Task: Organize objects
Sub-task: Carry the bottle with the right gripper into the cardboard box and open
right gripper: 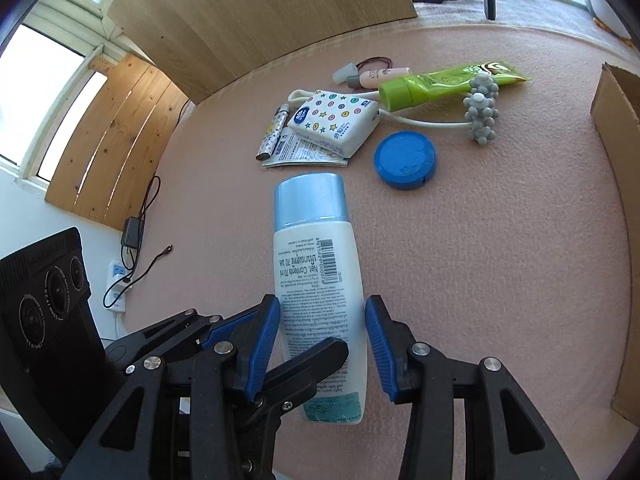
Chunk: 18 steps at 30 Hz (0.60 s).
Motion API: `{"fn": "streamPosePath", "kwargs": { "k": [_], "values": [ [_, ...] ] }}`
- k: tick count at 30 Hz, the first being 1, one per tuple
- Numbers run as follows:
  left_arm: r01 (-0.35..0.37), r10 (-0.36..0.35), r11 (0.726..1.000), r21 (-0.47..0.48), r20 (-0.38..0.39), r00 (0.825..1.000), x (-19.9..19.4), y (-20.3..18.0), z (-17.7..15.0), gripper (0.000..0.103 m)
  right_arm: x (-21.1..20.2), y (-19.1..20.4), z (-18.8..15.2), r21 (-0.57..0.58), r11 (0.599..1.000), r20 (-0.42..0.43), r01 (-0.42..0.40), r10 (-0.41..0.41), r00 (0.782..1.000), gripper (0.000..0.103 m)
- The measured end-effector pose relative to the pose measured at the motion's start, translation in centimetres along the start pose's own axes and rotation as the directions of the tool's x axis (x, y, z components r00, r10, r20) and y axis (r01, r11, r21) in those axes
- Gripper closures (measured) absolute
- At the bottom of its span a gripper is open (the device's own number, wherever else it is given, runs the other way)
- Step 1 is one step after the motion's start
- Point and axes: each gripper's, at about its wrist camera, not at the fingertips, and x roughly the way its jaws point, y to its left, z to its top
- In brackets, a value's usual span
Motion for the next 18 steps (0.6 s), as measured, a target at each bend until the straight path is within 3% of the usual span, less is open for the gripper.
{"fn": "streamPosePath", "kwargs": {
  "k": [9,18],
  "values": [
    [0.089,-0.095,0.985,0.145,0.033,0.995,2.4,-10.7,3.9,0.057,-9.6,-6.3,0.3,0.079,0.994,0.152,0.077,-0.088,0.984,0.062],
    [0.180,-0.182,0.955,0.236,-0.017,0.983,7.9,-21.2,5.4,0.057,-15.4,-15.3,-1.5,0.213,0.966,0.220,0.143,-0.190,0.957,0.062]
  ]
}}
